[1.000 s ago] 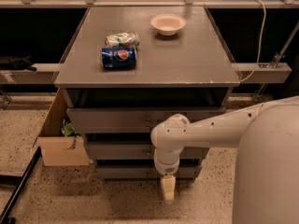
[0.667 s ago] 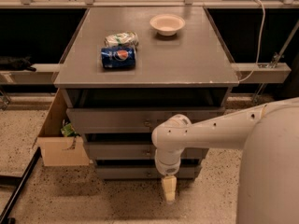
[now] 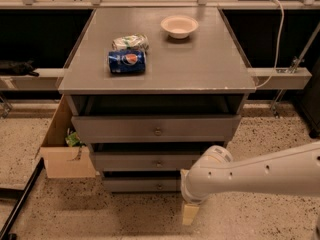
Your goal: Open middle drawer
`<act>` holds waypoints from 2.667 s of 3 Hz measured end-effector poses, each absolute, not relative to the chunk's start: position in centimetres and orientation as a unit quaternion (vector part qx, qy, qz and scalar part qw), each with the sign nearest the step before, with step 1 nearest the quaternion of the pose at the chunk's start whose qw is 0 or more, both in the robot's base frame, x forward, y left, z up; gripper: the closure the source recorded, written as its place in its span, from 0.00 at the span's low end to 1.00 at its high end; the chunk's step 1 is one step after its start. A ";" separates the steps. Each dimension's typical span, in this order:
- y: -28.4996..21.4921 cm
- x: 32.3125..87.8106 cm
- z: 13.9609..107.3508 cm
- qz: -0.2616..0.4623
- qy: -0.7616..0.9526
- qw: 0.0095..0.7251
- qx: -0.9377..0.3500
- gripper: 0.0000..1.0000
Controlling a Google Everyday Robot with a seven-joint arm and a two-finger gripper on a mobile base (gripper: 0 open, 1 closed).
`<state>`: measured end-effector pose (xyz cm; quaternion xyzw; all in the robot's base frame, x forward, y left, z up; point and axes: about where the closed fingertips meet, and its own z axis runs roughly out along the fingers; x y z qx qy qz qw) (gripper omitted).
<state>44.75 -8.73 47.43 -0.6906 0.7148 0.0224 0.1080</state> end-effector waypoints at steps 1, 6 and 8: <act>-9.2 45.6 47.8 0.009 0.739 0.162 -0.654 0.00; -6.9 46.8 45.2 -0.042 0.726 0.103 -0.678 0.00; -3.3 49.3 40.2 -0.033 0.698 0.013 -0.715 0.00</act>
Offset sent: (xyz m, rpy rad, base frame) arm 0.0069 -0.0038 0.0028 0.0513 -0.0756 -0.0739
